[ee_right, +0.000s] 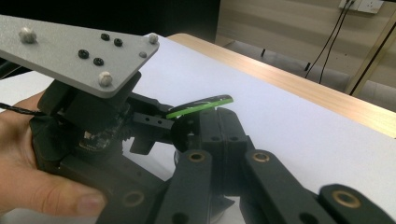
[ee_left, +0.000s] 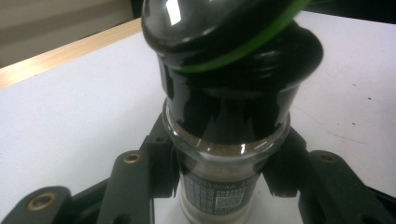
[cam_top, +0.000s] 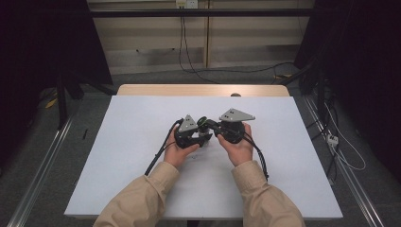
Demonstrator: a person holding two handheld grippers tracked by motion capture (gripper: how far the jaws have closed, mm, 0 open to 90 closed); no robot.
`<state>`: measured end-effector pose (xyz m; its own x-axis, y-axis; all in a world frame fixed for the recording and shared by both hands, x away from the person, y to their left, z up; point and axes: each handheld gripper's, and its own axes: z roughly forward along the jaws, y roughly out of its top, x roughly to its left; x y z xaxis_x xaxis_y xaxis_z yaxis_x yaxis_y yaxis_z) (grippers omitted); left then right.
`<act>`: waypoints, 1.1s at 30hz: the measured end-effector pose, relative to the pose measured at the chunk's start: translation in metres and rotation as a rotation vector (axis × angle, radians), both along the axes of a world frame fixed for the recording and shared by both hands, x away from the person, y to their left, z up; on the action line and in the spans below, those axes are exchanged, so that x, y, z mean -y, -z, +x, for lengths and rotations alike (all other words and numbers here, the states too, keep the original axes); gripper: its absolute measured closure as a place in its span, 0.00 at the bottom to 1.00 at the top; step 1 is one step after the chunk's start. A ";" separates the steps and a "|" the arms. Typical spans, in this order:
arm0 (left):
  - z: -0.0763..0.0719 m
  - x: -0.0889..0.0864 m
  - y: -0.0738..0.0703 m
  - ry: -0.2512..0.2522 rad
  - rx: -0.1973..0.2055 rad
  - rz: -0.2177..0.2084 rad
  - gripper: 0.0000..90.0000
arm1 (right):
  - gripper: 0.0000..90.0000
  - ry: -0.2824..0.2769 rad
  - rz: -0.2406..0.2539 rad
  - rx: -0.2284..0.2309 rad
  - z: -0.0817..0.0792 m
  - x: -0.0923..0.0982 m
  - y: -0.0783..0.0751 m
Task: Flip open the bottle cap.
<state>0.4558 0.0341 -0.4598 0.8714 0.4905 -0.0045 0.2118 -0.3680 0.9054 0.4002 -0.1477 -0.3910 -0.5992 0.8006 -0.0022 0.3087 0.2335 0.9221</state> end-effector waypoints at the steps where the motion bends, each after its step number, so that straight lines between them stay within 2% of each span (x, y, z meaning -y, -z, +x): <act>1: 0.000 0.000 0.000 0.001 0.001 -0.001 0.59 | 1.00 -0.002 0.002 -0.001 0.000 0.000 0.000; 33: 0.000 -0.001 0.001 0.002 0.001 -0.008 0.59 | 1.00 -0.021 0.015 -0.001 0.001 -0.005 0.000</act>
<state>0.4562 0.0347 -0.4609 0.8724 0.4887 -0.0077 0.2103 -0.3612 0.9085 0.4014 -0.1422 -0.3914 -0.6160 0.7877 0.0106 0.3050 0.2261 0.9251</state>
